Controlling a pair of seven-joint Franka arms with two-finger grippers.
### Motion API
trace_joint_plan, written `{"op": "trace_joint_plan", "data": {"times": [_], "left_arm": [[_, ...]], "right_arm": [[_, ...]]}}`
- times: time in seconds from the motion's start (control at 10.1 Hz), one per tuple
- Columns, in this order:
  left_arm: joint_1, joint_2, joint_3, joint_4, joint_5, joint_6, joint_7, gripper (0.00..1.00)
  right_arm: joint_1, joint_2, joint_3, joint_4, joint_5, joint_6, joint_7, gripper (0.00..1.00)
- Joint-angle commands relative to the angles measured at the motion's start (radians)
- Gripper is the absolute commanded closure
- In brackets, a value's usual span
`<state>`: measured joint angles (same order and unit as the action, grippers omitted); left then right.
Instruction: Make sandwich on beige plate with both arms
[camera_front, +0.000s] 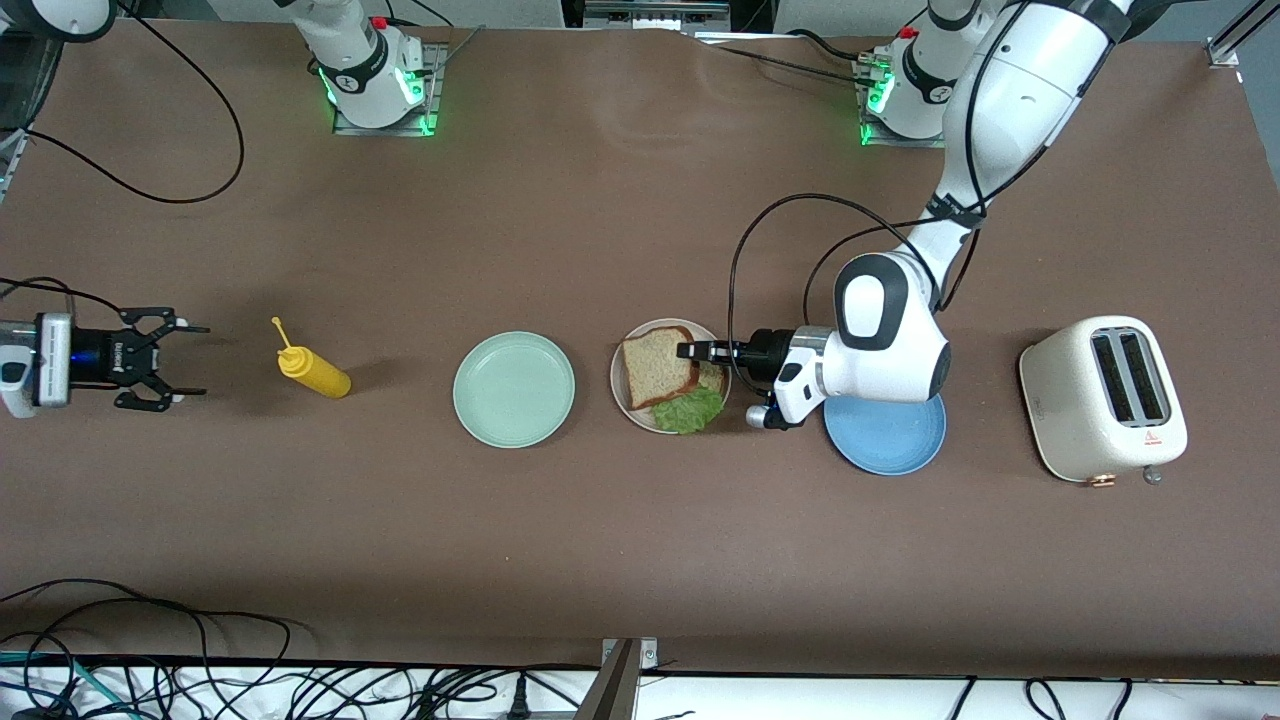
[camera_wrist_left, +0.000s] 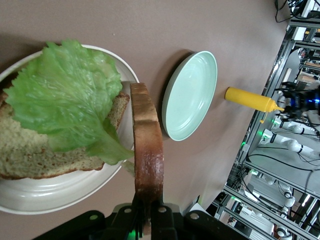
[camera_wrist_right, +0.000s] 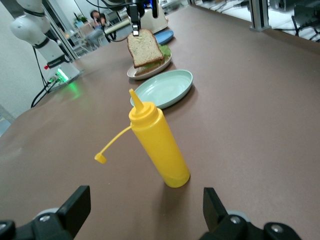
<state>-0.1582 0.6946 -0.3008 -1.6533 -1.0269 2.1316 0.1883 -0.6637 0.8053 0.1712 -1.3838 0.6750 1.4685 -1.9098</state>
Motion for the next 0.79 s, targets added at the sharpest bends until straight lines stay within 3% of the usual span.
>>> {"op": "trace_joint_plan", "data": {"times": [0.0,0.1,0.2,0.3,0.4,0.69], "left_arm": [[-0.012,0.019,0.014,0.030,-0.022,0.004,0.080,1.00],[-0.001,0.020,0.025,0.027,-0.025,0.002,0.129,1.00],[0.000,0.022,0.046,0.015,-0.025,-0.004,0.143,0.79],[0.003,0.023,0.052,0.003,-0.024,-0.007,0.145,0.50],[0.012,0.023,0.063,-0.014,-0.022,-0.012,0.163,0.01],[0.016,0.023,0.089,-0.028,-0.022,-0.042,0.221,0.00]], "right_arm": [[0.033,-0.111,0.008,-0.020,-0.093,0.042,0.144,0.00],[0.054,-0.162,0.008,-0.021,-0.133,0.055,0.241,0.00],[0.081,-0.207,0.008,-0.020,-0.170,0.062,0.324,0.00],[0.108,-0.251,0.010,-0.020,-0.213,0.067,0.412,0.00],[0.136,-0.291,0.010,-0.020,-0.257,0.067,0.504,0.00],[0.212,-0.386,0.011,-0.020,-0.406,0.064,0.730,0.00]]}}
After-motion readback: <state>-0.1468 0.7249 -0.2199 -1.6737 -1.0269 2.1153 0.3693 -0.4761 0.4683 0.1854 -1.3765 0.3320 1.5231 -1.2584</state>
